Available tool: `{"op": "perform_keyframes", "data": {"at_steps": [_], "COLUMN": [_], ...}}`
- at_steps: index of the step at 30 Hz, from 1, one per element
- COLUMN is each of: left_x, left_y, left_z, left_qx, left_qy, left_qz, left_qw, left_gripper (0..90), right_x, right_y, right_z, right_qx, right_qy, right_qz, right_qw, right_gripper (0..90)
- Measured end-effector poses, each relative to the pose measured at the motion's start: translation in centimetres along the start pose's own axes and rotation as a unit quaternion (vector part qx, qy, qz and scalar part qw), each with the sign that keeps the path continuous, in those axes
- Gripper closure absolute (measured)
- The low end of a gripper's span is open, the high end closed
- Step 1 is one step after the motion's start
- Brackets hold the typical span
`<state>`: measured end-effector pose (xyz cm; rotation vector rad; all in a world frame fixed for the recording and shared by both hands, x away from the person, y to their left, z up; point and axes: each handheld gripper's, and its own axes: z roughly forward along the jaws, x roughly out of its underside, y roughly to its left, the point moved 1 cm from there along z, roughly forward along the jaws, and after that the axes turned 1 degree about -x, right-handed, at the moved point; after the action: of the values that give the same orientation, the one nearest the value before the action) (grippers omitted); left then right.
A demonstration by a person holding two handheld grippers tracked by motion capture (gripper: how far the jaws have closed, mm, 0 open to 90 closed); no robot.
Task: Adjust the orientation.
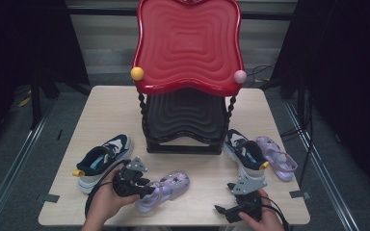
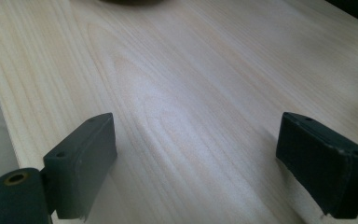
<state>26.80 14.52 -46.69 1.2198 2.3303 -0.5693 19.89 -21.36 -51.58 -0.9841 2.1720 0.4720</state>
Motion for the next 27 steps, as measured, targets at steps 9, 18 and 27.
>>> {"op": "perform_keyframes", "data": {"at_steps": [9, 18, 27], "left_x": [0.5, 0.9, 1.3], "left_y": [0.0, -0.2, -0.2], "left_z": [1.1, 1.3, 1.1], "left_qx": [-0.001, 0.001, -0.003], "left_qy": [0.003, -0.024, -0.077], "left_qz": [0.001, -0.002, -0.015], "left_qw": [1.0, 0.9997, 0.9969], "left_gripper": [64.1, 66.5, 68.8], "right_x": [0.0, 0.0, 0.0], "right_y": [0.0, 0.0, 0.0], "right_z": [0.0, 0.0, 0.0], "right_qx": [0.0, 0.0, 0.0], "right_qy": [0.0, 0.0, 0.0], "right_qz": [0.0, 0.0, 0.0], "right_qw": [1.0, 1.0, 1.0], "right_gripper": [11.4, 11.4, 11.4]}}
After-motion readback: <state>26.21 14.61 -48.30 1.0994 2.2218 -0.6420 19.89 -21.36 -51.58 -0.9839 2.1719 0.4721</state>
